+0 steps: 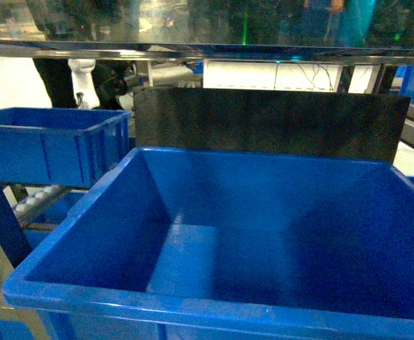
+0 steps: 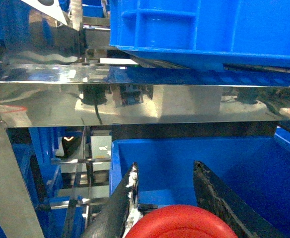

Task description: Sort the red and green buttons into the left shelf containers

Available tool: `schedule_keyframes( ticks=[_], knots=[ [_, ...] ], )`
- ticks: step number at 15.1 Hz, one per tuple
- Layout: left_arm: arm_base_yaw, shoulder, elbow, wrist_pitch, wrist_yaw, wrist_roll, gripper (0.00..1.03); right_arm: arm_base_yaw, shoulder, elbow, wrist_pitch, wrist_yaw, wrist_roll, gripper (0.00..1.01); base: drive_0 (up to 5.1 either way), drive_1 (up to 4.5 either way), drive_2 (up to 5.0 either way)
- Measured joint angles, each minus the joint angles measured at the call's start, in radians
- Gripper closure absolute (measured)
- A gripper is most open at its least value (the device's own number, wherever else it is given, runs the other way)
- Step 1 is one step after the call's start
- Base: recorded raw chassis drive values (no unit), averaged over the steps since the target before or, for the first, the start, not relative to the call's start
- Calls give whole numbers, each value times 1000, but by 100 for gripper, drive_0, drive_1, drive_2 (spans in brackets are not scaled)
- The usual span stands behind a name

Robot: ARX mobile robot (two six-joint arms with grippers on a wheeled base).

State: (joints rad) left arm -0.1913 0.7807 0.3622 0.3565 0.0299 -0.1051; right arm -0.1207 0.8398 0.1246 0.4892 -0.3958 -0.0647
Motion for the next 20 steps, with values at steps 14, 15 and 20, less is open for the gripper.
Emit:
schedule_keyframes(
  ticks=[14,15,20],
  knots=[
    [0,0,0,0,0,0,74,320,832,362,174,85,13,72,0,0,0],
    [0,0,0,0,0,0,74,367,908,397,131,92,24,72,0,0,0],
    [0,0,0,0,0,0,74,404,934,411,141,103,46,63,0,0,0]
  ],
)
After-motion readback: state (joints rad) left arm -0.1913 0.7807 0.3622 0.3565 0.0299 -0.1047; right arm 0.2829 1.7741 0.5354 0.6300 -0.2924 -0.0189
